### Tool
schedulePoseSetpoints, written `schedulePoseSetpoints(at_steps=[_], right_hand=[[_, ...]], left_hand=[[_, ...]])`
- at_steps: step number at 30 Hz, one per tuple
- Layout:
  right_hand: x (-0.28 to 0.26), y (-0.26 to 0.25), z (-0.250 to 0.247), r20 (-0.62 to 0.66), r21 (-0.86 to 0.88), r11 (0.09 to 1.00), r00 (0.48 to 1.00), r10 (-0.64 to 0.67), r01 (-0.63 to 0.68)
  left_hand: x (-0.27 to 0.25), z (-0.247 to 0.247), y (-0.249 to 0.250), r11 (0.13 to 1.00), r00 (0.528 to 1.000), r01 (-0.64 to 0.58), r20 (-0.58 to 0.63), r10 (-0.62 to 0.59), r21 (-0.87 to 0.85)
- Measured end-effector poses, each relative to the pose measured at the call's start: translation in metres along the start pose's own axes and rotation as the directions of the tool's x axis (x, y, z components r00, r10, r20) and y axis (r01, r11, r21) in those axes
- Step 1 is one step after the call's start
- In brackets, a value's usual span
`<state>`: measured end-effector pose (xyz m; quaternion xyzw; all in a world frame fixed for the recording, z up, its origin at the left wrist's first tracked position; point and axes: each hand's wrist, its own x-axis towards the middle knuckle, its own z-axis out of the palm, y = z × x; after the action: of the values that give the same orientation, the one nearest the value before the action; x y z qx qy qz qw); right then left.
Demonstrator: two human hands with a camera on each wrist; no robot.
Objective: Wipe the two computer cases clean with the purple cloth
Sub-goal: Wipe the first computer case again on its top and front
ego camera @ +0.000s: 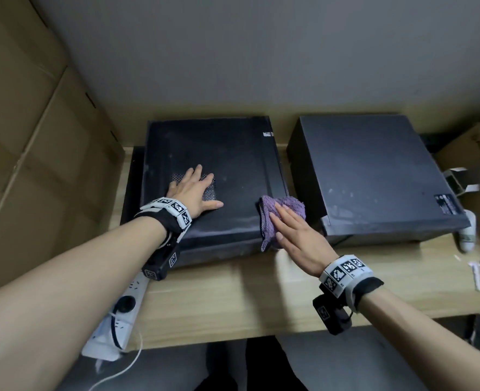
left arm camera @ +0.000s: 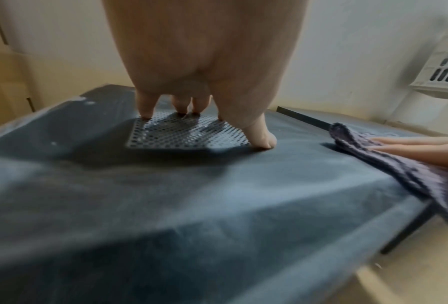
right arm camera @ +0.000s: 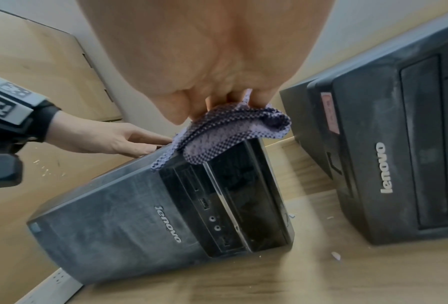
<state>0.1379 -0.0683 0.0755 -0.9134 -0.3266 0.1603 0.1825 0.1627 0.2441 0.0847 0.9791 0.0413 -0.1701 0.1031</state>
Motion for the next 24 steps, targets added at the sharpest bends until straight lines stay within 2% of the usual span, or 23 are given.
schedulePoseSetpoints(at_steps=[6,17,20,22,24], right_hand=[[-0.001,-0.012,0.012,-0.057,-0.010,0.998,0.997,0.060,-0.060],[0.002,-0.010,0.017,-0.064,-0.068,0.996,0.997,0.048,-0.053],[0.002,-0.020,0.022,-0.084,-0.105,0.994,0.996,0.033,-0.042],[0.005,-0.036,0.031,-0.063,-0.124,0.992,0.997,-0.033,0.025],[0.011,-0.064,0.047,-0.038,-0.114,0.988,0.993,-0.111,0.106]], left_hand=[[-0.029,0.017,0.015,1.000,0.999,-0.028,-0.038,0.028,0.009],[-0.033,0.012,0.022,1.000,0.997,-0.011,0.079,0.009,0.020],[-0.030,0.005,0.018,0.999,0.996,-0.013,0.089,0.016,-0.031],[-0.033,-0.002,0.008,0.993,0.998,-0.022,0.053,0.028,-0.116],[-0.044,-0.007,-0.011,0.974,0.997,-0.012,-0.080,-0.006,-0.227]])
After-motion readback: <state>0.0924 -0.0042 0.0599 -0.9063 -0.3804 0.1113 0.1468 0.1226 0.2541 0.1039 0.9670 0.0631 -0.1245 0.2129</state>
